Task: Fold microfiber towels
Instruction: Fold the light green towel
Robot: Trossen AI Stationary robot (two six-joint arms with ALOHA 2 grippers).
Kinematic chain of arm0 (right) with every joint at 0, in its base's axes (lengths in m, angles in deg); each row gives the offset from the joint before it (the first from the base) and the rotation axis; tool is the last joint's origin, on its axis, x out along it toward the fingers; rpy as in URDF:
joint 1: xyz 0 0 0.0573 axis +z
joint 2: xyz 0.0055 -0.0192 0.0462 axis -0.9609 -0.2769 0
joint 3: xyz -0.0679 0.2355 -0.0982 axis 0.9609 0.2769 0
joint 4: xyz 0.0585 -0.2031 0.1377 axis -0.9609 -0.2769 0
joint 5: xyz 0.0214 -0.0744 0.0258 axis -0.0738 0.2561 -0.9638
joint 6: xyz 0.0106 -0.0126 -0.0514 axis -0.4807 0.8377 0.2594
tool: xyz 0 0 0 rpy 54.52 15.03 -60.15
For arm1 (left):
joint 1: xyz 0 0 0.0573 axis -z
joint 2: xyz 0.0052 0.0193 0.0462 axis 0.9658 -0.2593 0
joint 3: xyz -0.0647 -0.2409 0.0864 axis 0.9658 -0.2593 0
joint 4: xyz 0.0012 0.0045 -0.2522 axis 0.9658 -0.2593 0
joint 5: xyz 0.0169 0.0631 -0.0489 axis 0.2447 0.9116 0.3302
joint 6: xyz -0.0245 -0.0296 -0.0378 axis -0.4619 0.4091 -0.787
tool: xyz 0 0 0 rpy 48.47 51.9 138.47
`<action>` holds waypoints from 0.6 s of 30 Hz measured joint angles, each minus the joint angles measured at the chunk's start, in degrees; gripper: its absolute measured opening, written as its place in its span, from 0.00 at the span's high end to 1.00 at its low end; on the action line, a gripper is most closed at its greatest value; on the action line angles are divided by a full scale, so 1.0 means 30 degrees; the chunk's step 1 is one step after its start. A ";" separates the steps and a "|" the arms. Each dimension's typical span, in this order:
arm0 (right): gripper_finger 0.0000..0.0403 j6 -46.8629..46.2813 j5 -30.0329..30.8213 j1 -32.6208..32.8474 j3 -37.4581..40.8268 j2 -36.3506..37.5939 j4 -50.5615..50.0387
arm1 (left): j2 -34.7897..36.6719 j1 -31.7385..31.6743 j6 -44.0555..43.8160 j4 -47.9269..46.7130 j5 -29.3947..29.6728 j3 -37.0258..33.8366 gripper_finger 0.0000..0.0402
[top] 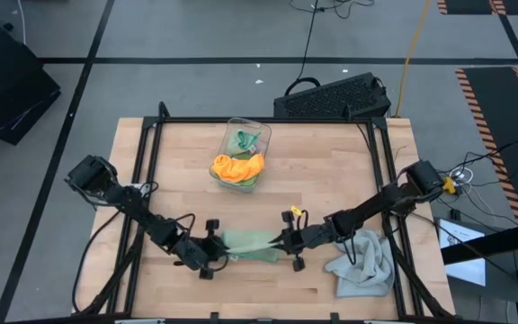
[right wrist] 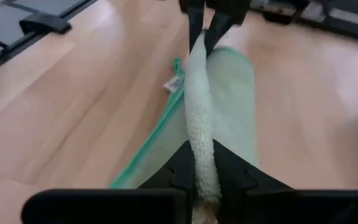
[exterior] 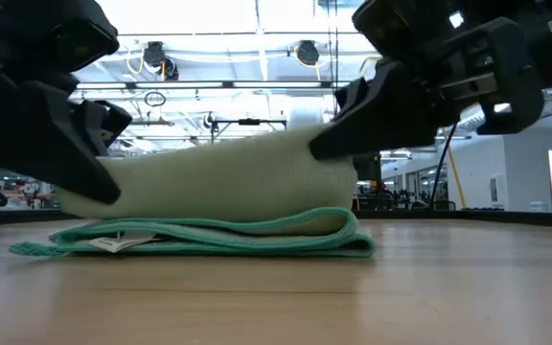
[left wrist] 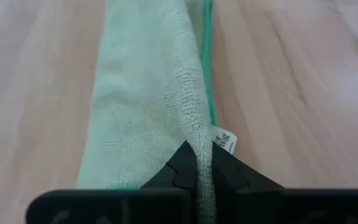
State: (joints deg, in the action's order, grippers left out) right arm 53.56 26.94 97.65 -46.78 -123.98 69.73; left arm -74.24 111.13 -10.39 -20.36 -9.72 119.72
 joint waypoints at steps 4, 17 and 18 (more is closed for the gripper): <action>0.88 -0.1139 -0.0659 -0.0002 0.0000 -0.0370 0.0014 | -0.0007 -0.0063 -0.0839 -0.0118 -0.0291 -0.0006 0.95; 0.68 -0.2156 -0.2141 -0.0169 0.0015 -0.0721 -0.1495 | -0.0015 -0.0092 -0.3239 0.2888 -0.1767 -0.0028 0.71; 0.68 -0.2101 -0.2211 -0.0169 0.0015 -0.0736 -0.1583 | -0.0015 -0.0090 -0.3256 0.3178 -0.1983 -0.0028 0.68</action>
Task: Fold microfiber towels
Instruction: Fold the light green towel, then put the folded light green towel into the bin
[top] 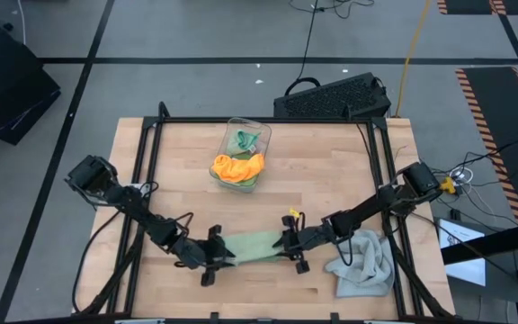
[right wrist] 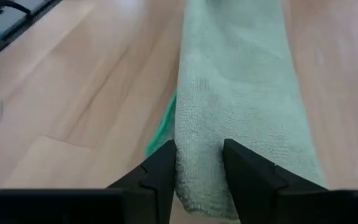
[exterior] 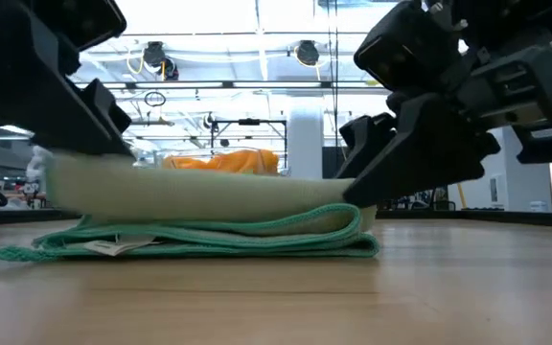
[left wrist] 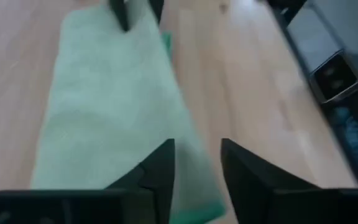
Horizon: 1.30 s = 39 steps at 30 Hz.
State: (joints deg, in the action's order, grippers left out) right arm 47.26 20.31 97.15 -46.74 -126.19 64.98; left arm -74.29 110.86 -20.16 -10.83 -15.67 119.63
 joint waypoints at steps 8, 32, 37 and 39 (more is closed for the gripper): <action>0.68 -0.0432 -0.1477 -0.0102 0.0000 -0.0225 0.0019 | 0.1318 -0.0198 0.1428 0.1471 0.1629 0.0007 0.55; 0.73 -0.3291 -0.1426 -0.0510 -0.0007 -0.3858 0.7442 | -0.0105 -0.1044 0.1393 0.1230 0.0414 0.0015 0.73; 0.79 -0.4080 -0.1369 -0.0510 -0.0042 -0.5355 0.8653 | 0.0824 -0.1498 0.1548 0.1305 0.1155 0.0015 0.71; 0.80 -0.4039 -0.1381 -0.0473 -0.0051 -0.5348 0.8724 | 0.0581 -0.1906 0.1012 0.0781 0.1123 0.0017 0.67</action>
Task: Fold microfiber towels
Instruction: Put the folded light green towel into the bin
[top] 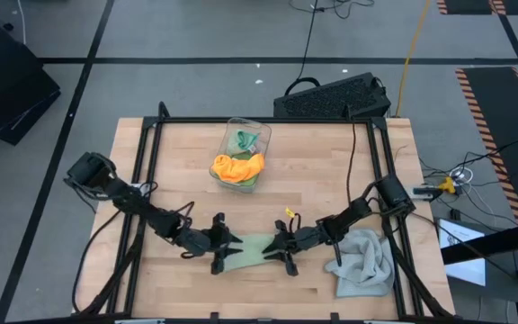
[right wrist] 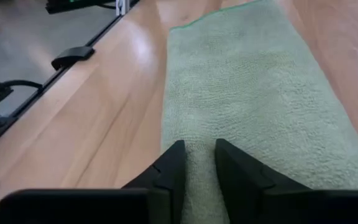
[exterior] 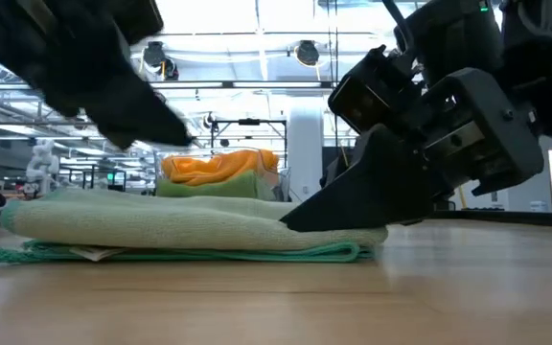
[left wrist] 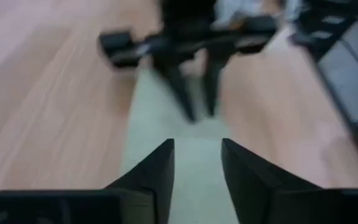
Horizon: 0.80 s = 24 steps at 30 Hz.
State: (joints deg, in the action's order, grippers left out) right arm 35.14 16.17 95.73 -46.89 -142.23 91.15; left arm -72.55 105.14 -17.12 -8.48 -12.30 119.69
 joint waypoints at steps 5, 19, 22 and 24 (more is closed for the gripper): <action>0.80 0.1012 -0.0528 0.0007 0.0036 0.0824 -0.0648 | -0.1122 -0.0944 -0.1890 -0.2046 -0.0547 -0.0017 0.48; 0.69 0.2481 -0.0466 -0.0092 0.0051 0.1639 -0.1027 | -0.1929 -0.2518 -0.2870 -0.2503 -0.5705 0.0012 0.39; 0.66 0.2534 -0.0432 -0.0160 0.0051 0.2099 -0.1088 | -0.1958 -0.2201 -0.1955 -0.2565 -0.5648 0.0012 0.51; 0.64 0.2741 -0.0371 -0.0160 0.0051 0.2683 -0.1315 | -0.1958 -0.1868 -0.1140 -0.2596 -0.5578 0.0012 0.62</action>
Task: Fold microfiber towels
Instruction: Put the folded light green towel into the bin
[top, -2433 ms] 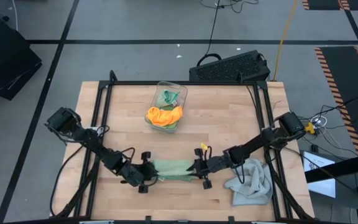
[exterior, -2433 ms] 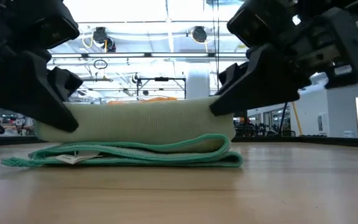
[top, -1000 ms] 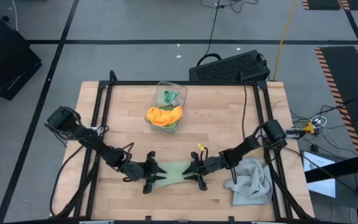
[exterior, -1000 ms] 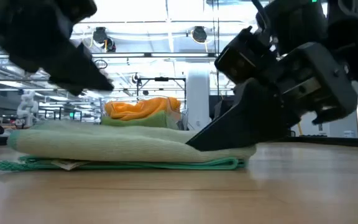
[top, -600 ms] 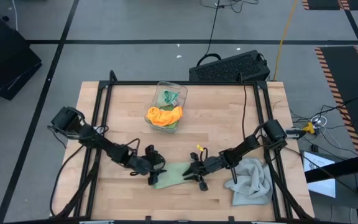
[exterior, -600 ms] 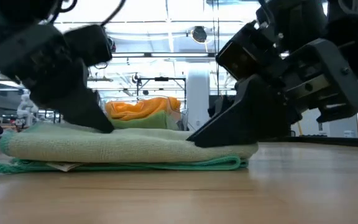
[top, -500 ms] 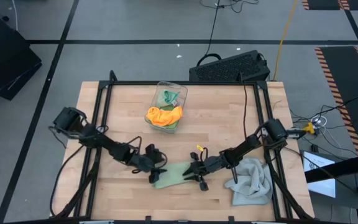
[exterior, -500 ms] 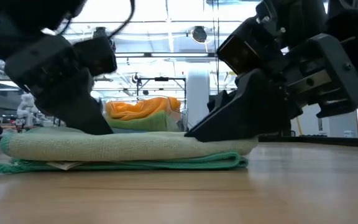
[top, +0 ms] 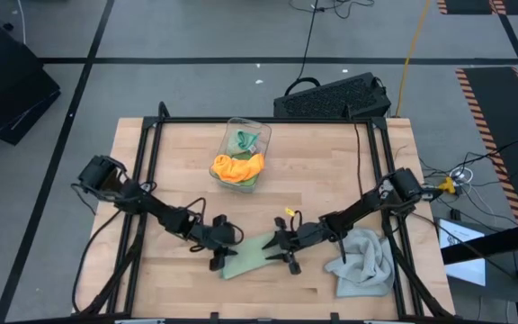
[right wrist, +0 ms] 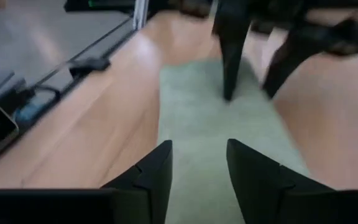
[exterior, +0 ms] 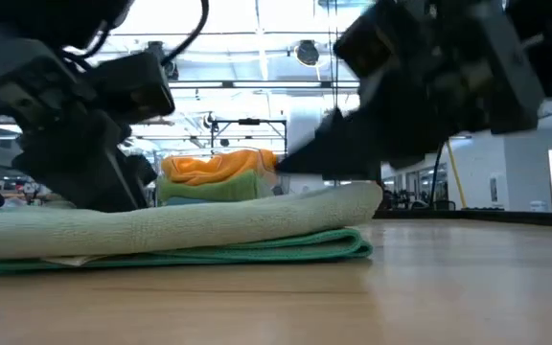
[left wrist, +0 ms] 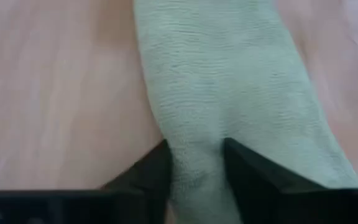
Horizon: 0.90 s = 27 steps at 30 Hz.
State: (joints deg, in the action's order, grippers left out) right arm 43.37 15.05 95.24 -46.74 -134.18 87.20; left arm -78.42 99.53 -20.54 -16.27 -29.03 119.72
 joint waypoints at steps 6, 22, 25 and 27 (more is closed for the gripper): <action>0.58 -0.0094 0.2380 -0.0215 -0.0007 0.2880 -0.3087 | -0.0260 0.0542 0.1434 0.0965 0.0430 0.0007 0.96; 0.27 -0.4836 -0.1244 -0.2422 -0.0722 0.3844 -0.5230 | 0.2638 0.0244 0.7301 -0.0523 0.2503 0.0687 0.96; 0.27 -0.4503 -0.2107 -0.2629 -0.1062 0.3809 -0.5311 | 0.3094 -0.0159 0.7874 -0.0909 0.2165 0.0676 0.97; 0.28 -0.3894 -0.2125 -0.2754 -0.1295 0.3790 -0.5300 | 0.3464 -0.0387 0.8208 -0.1485 0.2027 0.0677 0.98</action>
State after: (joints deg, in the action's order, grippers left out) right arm 31.69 8.68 86.98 -50.62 -122.81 71.31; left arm -68.03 98.37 4.08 -20.72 -22.95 121.75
